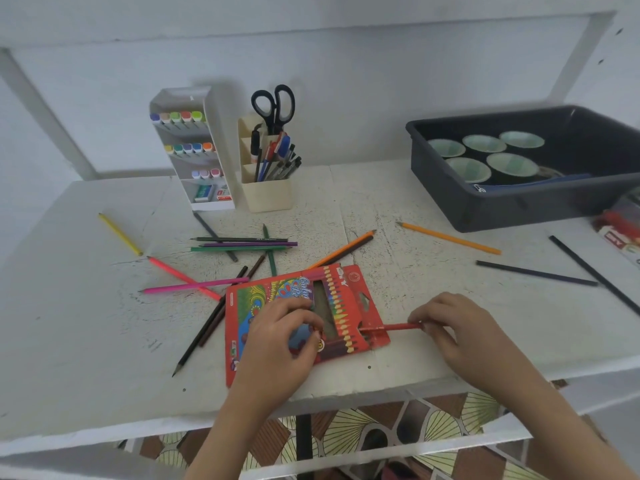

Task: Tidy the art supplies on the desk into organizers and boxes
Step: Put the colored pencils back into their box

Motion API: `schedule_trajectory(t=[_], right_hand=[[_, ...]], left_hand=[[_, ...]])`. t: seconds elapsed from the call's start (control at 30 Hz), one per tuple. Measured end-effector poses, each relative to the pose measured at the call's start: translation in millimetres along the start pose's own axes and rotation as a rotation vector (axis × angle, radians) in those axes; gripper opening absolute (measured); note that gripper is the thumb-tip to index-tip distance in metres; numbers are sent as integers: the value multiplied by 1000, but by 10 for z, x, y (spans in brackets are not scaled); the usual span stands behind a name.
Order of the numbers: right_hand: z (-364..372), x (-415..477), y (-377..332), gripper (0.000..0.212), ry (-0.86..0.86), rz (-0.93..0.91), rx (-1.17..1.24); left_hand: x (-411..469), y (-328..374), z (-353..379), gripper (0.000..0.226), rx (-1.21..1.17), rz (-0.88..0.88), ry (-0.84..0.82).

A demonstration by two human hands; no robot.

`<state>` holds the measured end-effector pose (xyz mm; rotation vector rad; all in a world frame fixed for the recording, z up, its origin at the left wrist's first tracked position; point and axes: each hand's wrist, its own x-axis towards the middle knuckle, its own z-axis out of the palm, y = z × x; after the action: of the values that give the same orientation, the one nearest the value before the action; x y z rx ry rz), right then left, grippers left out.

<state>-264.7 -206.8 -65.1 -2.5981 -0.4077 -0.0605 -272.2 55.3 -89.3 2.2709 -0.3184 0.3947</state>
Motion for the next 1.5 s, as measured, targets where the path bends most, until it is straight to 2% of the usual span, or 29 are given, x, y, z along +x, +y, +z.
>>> schedule_trajectory(t=[0.17,0.3,0.5,0.63,0.7,0.77,0.83,0.9,0.97,1.07,1.27,1.4,1.5], right_hand=[[142,108,-183,22,-11,-107,-30],[272,137,-353,13,75,-163,-64],[397,60,-426,20,257,-47,-13],[392,-63,-388,26,330,75,-86],[409,-138,-418,40,274,188,-206],[444,-183,-480,72,85,290,-337],[513,-204,-509,88,-46,315,-402],[553,-188,-520,85,-79,305,-380],[572,-168,-537,74,-89,280,-327],[600,-150,-522,61,-123,173,-201],[591,-122,-521,68,-150,-39,17],[627,-164,-540,74,-34,139,-131],[622,-185,-526,83,-35,223,-181]], left_hand=[[-13,8,1,8,28,9,-36],[-27,-3,-12,12,39,25,-47],[-21,-10,-1,17,66,2,-77],[-14,-24,5,16,69,-11,-100],[-10,-29,13,16,72,-14,-105],[-5,-34,21,15,73,-17,-100],[-2,-39,25,14,70,-21,-99],[-4,-38,24,14,73,-18,-99],[-10,-32,22,13,87,-3,-100],[-10,-10,13,13,113,7,-110],[-17,40,9,18,119,20,-126],[-17,57,11,20,127,18,-129],[-20,51,9,20,131,13,-134]])
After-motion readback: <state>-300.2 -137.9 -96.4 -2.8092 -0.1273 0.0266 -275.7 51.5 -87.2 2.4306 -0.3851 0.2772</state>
